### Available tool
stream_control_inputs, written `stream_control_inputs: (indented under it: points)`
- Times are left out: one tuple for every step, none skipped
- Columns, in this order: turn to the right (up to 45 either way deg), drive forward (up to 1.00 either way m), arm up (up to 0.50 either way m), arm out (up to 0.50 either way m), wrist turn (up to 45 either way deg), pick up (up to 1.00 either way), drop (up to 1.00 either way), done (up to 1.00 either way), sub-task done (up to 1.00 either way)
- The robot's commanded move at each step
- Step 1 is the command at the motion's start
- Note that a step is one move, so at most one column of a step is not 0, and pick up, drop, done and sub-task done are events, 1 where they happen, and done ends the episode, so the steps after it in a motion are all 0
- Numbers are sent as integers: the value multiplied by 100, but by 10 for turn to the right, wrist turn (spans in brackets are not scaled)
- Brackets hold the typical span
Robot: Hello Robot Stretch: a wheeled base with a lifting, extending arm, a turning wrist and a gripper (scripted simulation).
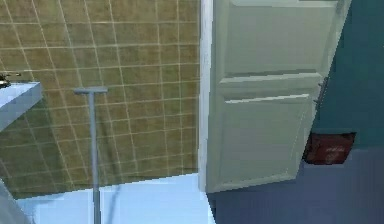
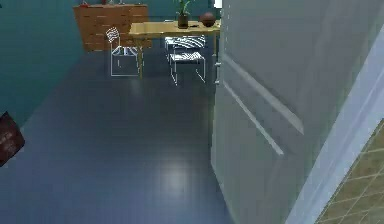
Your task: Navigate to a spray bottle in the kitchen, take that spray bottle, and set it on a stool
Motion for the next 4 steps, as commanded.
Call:
stream_control_inputs:
  points:
    - [450,0,0,0,0,0,0,0,0]
    - [120,0,0,0,0,0,0,0,0]
    - [0,100,0,0,0,0,0,0,0]
    - [180,0,0,0,0,0,0,0,0]
